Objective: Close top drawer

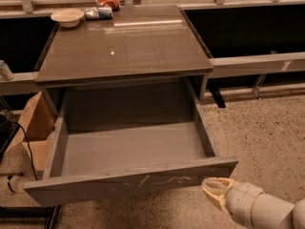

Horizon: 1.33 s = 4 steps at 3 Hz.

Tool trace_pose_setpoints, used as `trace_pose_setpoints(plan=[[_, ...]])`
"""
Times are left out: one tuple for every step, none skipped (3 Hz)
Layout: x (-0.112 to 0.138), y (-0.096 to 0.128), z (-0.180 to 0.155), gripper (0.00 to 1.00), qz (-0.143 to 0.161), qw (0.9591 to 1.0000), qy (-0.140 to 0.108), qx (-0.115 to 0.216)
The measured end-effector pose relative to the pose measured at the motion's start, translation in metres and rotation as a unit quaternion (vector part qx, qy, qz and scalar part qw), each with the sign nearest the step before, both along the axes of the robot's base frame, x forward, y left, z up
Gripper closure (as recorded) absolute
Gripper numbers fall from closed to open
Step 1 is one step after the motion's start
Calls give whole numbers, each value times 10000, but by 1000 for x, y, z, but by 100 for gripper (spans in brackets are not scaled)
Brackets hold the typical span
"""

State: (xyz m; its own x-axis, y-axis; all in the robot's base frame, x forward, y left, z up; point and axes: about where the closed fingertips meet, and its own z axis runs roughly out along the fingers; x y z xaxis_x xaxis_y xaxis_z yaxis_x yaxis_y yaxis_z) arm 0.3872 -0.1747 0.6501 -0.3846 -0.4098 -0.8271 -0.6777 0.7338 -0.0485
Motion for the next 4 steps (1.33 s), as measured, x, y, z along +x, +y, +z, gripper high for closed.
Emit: trace_pose_setpoints(plan=[[10,5,-5,100,-469,9988,-94,-133],[20,-7,-5,100,-719,9966,-181,-356],[20,-9,-6,100,-778,9960,-220,-392],[26,-6,-10,100,-777,9958,-277,-410]])
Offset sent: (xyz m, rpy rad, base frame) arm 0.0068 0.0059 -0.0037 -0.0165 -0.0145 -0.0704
